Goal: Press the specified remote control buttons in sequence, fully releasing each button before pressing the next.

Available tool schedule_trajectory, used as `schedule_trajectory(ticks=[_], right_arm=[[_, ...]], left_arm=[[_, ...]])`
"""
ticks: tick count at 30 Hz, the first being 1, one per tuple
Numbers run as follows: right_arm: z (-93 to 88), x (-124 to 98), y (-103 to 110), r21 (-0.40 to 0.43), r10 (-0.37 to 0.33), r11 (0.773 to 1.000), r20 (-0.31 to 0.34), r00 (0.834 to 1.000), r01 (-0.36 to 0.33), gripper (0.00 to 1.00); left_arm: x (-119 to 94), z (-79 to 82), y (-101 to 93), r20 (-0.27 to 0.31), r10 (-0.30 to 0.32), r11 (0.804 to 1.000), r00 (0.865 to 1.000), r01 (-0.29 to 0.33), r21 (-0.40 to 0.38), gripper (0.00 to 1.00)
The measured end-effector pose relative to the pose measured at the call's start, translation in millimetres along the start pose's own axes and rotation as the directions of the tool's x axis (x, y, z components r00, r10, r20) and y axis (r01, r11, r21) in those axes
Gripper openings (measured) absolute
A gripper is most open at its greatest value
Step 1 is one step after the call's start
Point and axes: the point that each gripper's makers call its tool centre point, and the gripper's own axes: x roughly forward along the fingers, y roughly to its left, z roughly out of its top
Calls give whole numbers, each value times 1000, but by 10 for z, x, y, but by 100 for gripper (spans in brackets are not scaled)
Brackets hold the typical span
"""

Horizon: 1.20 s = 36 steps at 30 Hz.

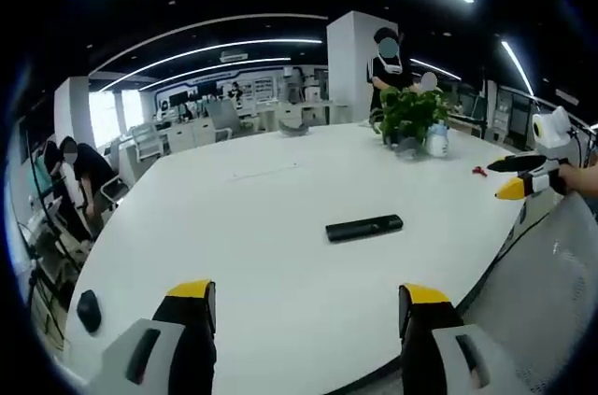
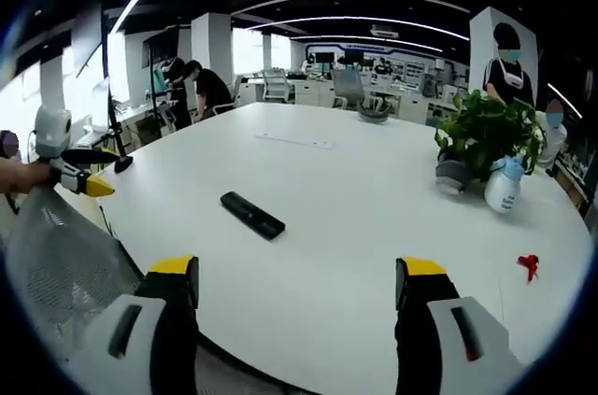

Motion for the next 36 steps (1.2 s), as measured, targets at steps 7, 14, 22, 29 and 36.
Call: schedule_trajectory(ticks=[7, 14, 22, 29, 36], right_arm=[[-12, 6, -1, -3, 3, 1000, -6, 1000, -3, 89], [-30, 2, 7, -6, 4, 1000, -15, 1000, -4, 88], [-39, 3, 17, -9, 7, 1000, -20, 1000, -7, 87], [-59, 4, 26, -16, 8, 1000, -31, 999, -9, 87], [-46, 0, 55, -15, 20, 1000, -27, 999, -20, 87]], left_arm=[[2, -2, 6, -1, 2, 1000, 1000, -2, -1, 83], [3, -14, 4, -6, 1, 1000, 1000, -1, -2, 83], [0, -26, 3, -11, 0, 1000, 1000, -1, -4, 82], [-8, -24, 3, -8, -1, 1000, 1000, 1, -9, 82], [-15, -5, 8, 4, -3, 1000, 1000, 3, -22, 82]])
